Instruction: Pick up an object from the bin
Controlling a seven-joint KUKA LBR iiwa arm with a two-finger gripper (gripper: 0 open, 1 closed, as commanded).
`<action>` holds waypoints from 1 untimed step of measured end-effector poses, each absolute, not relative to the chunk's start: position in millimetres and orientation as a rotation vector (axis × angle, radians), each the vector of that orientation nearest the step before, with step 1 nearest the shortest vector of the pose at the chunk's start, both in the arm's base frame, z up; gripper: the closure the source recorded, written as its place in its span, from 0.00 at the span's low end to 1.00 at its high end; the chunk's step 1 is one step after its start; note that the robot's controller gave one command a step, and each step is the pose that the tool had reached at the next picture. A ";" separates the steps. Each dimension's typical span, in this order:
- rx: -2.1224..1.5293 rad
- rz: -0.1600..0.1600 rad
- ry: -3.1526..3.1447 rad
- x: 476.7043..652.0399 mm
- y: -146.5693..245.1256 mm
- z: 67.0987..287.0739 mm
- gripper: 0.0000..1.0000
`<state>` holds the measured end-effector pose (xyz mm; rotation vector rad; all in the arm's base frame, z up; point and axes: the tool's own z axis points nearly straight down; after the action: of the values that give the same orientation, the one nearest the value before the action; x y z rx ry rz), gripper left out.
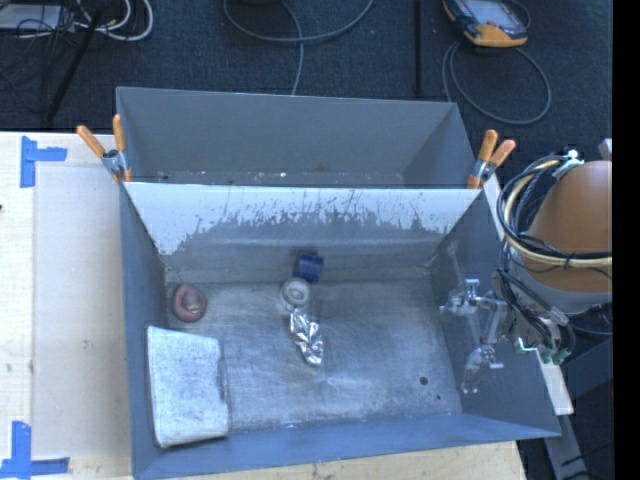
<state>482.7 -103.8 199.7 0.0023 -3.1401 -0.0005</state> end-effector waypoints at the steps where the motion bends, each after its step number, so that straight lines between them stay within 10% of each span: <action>1: -0.092 -0.007 -3.136 525.3 -34.2 141.6 0.00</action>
Offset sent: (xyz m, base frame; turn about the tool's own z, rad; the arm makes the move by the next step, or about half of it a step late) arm 0.0417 0.0638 -0.0541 0.0671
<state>525.3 -34.2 141.6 -0.0922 -3.1361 -0.0068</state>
